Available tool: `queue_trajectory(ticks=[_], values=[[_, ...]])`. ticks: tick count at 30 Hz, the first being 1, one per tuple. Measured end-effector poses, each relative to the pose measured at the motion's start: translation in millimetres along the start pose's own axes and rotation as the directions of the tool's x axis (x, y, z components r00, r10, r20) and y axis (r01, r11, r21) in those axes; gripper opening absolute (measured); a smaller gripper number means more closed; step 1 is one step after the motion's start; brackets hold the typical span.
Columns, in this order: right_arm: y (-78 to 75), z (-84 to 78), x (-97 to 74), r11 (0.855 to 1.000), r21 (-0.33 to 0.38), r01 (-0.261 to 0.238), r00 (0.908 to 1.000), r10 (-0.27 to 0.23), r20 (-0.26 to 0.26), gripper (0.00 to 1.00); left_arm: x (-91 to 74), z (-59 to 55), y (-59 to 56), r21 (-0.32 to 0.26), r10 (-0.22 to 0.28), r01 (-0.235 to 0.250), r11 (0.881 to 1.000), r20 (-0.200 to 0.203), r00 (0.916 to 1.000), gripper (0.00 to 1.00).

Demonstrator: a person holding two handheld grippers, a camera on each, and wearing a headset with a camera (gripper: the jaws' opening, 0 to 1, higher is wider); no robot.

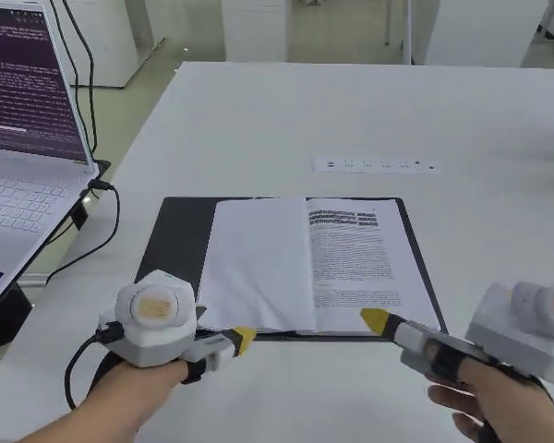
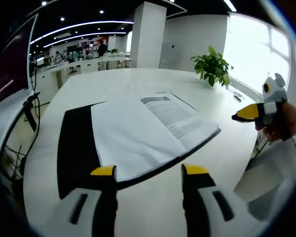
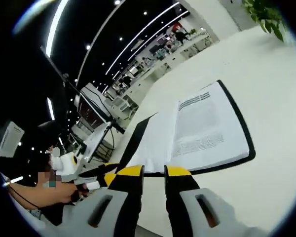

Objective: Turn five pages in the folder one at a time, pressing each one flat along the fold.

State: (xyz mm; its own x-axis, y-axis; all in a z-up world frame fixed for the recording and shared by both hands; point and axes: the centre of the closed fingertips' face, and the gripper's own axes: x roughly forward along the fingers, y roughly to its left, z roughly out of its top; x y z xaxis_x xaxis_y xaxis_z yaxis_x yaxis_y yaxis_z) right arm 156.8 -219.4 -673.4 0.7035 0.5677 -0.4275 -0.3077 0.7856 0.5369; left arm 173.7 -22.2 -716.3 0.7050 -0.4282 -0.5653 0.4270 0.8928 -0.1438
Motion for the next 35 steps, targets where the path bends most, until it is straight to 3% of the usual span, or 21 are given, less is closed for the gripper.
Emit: queue_trajectory(ticks=[2,5,7,10,14,17,21,24,28,35], values=[[-6.2,9.9,-12.8,0.995,-0.091,0.048,0.9984,-0.045,0.036,0.30,-8.3,6.0,-1.0,-0.010,0.011,-0.010,1.000,0.021,0.9997,0.55],[-7.3,26.7,-26.4,0.991,-0.111,0.073,0.9906,-0.060,0.123,0.43,-20.9,14.7,-1.9,-0.022,0.023,-0.021,1.000,0.065,0.9976,0.62],[-13.4,34.6,-34.3,0.979,-0.168,0.112,0.9827,-0.085,0.165,0.52,-28.3,19.6,-0.9,-0.015,0.038,-0.037,0.999,0.094,0.9948,0.68],[-23.4,32.0,-40.2,0.971,-0.189,0.146,0.9807,-0.117,0.156,0.59,-36.9,22.1,0.7,-0.055,0.049,-0.042,0.998,0.116,0.9921,0.73],[-34.2,26.6,-45.2,0.967,-0.200,0.160,0.9810,-0.134,0.140,0.65,-44.3,22.8,4.5,-0.053,0.070,-0.063,0.997,0.140,0.9877,0.83],[-35.6,31.7,-50.2,0.957,-0.241,0.163,0.9769,-0.122,0.175,0.70,-49.9,27.2,6.7,-0.086,0.084,-0.069,0.994,0.180,0.9801,0.94],[-40.4,33.9,-55.1,0.962,-0.217,0.162,0.9726,-0.119,0.200,0.80,-54.8,24.5,5.3,-0.095,0.092,-0.077,0.993,0.170,0.9811,0.98],[-41.9,31.2,-55.7,0.965,-0.210,0.158,0.9750,-0.119,0.187,0.82,-57.6,23.4,5.0,-0.090,0.100,-0.086,0.992,0.163,0.9815,0.99],[-42.1,28.9,-55.0,0.967,-0.207,0.147,0.9767,-0.109,0.184,0.99,-61.0,17.1,4.9,-0.068,0.103,-0.095,0.993,0.134,0.9856,0.99],[-40.3,27.6,-51.9,0.970,-0.202,0.134,0.9804,-0.100,0.170,1.00,-64.9,12.0,8.7,-0.083,0.121,-0.112,0.990,0.121,0.9852,0.99]])
